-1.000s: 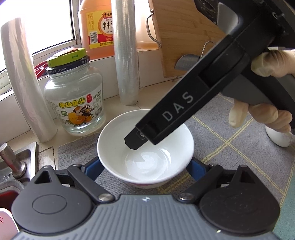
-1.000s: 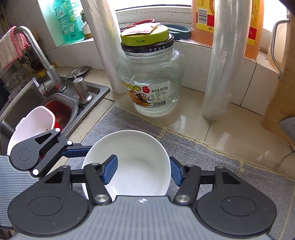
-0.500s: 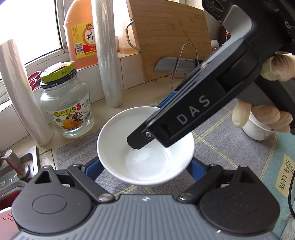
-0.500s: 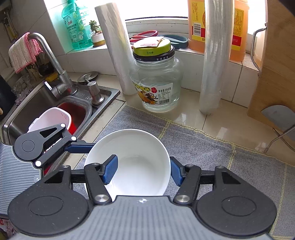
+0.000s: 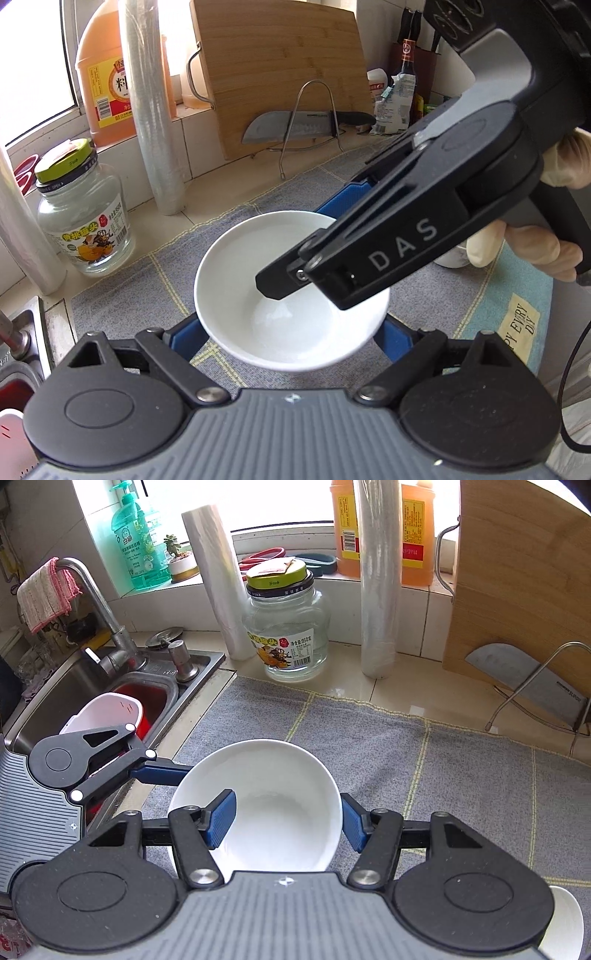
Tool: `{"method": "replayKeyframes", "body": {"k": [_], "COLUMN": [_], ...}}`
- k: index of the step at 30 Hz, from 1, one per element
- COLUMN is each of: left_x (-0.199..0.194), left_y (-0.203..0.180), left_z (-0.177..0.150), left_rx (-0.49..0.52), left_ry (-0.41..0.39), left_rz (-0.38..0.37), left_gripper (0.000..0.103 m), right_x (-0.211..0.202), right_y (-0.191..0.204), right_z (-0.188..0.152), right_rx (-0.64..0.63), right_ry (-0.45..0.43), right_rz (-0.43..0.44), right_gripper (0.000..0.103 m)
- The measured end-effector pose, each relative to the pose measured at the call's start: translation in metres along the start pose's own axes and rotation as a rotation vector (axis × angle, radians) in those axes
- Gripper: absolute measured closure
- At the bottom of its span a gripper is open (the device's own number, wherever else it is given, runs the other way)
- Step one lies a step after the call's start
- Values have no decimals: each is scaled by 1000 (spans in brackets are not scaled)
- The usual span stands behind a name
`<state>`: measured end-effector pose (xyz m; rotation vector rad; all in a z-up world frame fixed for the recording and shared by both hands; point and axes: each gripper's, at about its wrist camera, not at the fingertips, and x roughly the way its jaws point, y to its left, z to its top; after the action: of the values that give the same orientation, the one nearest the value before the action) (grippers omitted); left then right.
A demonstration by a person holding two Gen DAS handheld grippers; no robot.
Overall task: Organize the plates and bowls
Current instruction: 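Rub inside the held bowl with the left tool fingertips while the right tool holds it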
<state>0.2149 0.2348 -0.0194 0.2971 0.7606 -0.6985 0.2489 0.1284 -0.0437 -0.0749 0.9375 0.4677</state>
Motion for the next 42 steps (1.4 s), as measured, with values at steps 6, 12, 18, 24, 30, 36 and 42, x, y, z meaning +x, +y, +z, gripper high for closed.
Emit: {"method": "replayKeyframes", "body": {"k": [6,12,18,24,30,36,42], "left_x": [-6,-1,10,23,38,57,74], "left_y": [-27,-54,-75,-99,-122,-139,-148], "left_z": [13,30,52,80,101,105,100], "left_rx": [43,77,97,156,204,205,204], "left_ry": [-4,-15,-16,-39,-48,-21,13], "left_rz": [10,-10,-70,-116,-162,-214,-240], "left_gripper": [9,9,9,9,9,9,9], "right_x": [-27,-58,-80,-105,-126,-129,-120], "right_y": [-12,-33,-57,-89,-116,-137,-150], "right_z": [-12,-24,-35,-44,-52,-68,-82], "right_rx": [5,30,76,120,165,222,257], "right_ry": [-35,-67,-90,-121,-142,-132,-99], "right_rz": [-11,-40,-80,-143,-201,-227,-234], "right_gripper": [37,37,37,37,37,37,37]}}
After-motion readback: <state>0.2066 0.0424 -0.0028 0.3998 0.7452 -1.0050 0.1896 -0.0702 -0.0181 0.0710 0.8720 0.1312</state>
